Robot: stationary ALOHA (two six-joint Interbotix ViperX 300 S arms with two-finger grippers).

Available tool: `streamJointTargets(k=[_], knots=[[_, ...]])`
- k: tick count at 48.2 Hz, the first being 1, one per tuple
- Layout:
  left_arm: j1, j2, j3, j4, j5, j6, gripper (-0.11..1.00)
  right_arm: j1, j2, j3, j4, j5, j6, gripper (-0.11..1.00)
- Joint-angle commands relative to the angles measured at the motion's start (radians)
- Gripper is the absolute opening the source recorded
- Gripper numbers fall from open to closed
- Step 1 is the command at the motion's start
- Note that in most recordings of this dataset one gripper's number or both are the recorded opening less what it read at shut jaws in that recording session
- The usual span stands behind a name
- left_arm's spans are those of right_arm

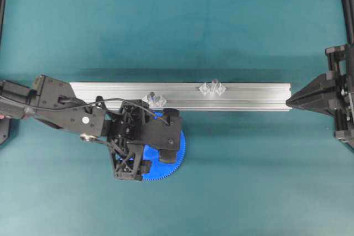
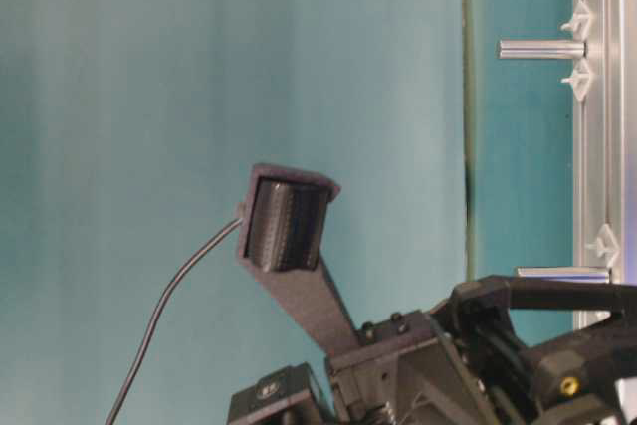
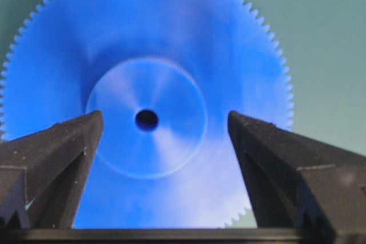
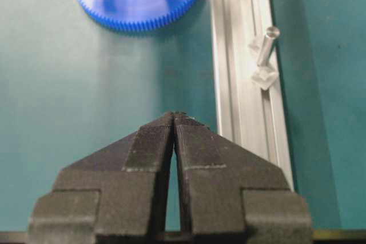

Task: Insert the large gear onto the shaft.
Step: 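Lower the left gripper and close it on the blue gear's hub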

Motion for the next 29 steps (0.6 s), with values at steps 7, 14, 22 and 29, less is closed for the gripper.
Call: streamJointTargets(k=[7,14,22,29], knots=[[0.008,-0.006,-0.021,0.003,0.000,0.002,0.91,0.003,0.008,-0.012,0.002,-0.005,0.009,0.11],[0.021,0.000,-0.018,0.003,0.003,0.002,0.91,0.003,0.006,-0.009,0.002,-0.005,0.011,0.11],[0.035,0.017,-0.025,0.003,0.003,0.002,0.91,0.003,0.005,-0.009,0.002,-0.006,0.011,0.11],[0.035,0.034,-0.025,0.003,0.005,0.002,0.91,0.003,0.003,-0.009,0.002,-0.008,0.011,0.11]])
